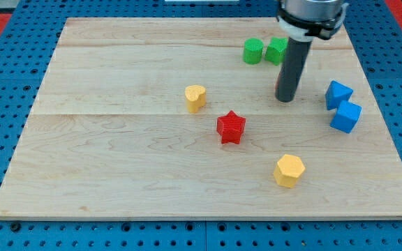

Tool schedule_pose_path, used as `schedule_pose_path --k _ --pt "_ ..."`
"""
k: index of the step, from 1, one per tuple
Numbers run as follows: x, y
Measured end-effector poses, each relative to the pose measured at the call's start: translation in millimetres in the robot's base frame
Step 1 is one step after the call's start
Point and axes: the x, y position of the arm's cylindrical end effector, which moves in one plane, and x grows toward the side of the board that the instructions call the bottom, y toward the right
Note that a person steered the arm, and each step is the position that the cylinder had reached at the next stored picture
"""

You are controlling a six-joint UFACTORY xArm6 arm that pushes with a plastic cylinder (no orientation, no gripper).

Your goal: Separate the red circle from the heart

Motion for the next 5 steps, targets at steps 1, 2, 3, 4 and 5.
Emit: schedule_pose_path --k 1,2,3,4,5 --pt "-3 19" --pt "-10 26" --pt "-21 23" --pt "-29 21" --pt "-38 21"
